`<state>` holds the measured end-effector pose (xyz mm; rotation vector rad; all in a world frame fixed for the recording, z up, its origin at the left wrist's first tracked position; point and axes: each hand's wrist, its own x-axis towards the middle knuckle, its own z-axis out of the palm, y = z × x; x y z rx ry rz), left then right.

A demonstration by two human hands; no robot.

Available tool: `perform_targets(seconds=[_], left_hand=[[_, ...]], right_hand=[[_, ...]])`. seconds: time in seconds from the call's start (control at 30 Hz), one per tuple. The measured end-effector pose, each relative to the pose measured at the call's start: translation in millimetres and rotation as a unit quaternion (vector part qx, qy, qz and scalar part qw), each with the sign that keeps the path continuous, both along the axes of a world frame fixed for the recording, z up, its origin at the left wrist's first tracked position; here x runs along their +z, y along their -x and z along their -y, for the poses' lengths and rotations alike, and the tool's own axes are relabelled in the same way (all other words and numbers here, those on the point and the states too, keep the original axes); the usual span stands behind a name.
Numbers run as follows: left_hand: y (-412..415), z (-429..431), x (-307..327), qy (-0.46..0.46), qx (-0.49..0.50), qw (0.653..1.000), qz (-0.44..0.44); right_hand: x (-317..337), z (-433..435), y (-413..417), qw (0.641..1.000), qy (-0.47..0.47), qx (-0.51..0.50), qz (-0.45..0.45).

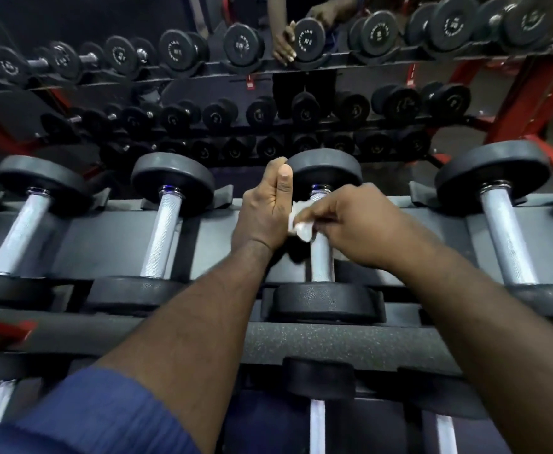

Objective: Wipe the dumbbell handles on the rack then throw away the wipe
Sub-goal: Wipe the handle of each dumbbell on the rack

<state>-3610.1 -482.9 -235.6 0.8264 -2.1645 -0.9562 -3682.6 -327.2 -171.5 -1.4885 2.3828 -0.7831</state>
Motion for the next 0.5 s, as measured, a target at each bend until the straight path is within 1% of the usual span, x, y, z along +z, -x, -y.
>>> perform_targets(seconds=[0.03, 0.07, 0.1, 0.13, 0.17, 0.2, 0.23, 0.27, 0.3, 0.33, 0.4, 0.43, 0.47, 0.5], left_hand=[[-1, 2, 0, -0.006, -0.006, 1.0, -0.003], [-1, 2, -1, -0.007, -0.013, 1.0, -0.004], [-1, 3, -2, -0.008, -0.021, 1.0, -0.007], [-1, 3, -3, -0.009, -0.03, 0.999, -0.011], [-3, 4, -4, -0.01, -0.037, 0.999, -0.014], [-4, 4, -4, -0.014, -0.042, 0.999, -0.016], [-5, 4, -4, -0.018, -0.047, 0.999, -0.017], [-4, 4, -3, -0.02, -0.049, 0.998, -0.016], [-4, 4, -3, -0.028, -0.052, 0.998, -0.013], [-4, 6, -3, -0.032, -0.052, 0.998, -0.013], [-3, 7, -4, -0.039, -0.059, 0.997, -0.022], [-3, 7, -4, -0.04, -0.063, 0.997, -0.023], [-4, 9, -5, -0.042, -0.066, 0.997, -0.026], [-4, 9, -5, -0.044, -0.07, 0.996, -0.026]], right_hand=[[-6, 5, -2, 0.998, 0.043, -0.034, 0.019], [-11, 4, -3, 0.997, 0.06, -0.043, 0.035], [-10, 0, -6, 0.998, 0.039, -0.03, 0.038], [-4, -6, -8, 0.999, -0.018, 0.007, 0.039], [7, -13, -13, 0.992, -0.098, 0.057, 0.05], [19, -18, -18, 0.976, -0.18, 0.105, 0.066], [29, -18, -22, 0.959, -0.239, 0.135, 0.074], [37, -15, -22, 0.952, -0.259, 0.138, 0.088], [39, -9, -22, 0.957, -0.25, 0.114, 0.094], [38, 0, -19, 0.972, -0.211, 0.076, 0.075], [27, 15, -12, 0.995, -0.093, -0.043, -0.002], [22, 21, -11, 0.995, -0.04, -0.091, -0.009], [17, 26, -13, 0.993, -0.018, -0.113, -0.006], [15, 27, -16, 0.994, -0.025, -0.111, -0.004]])
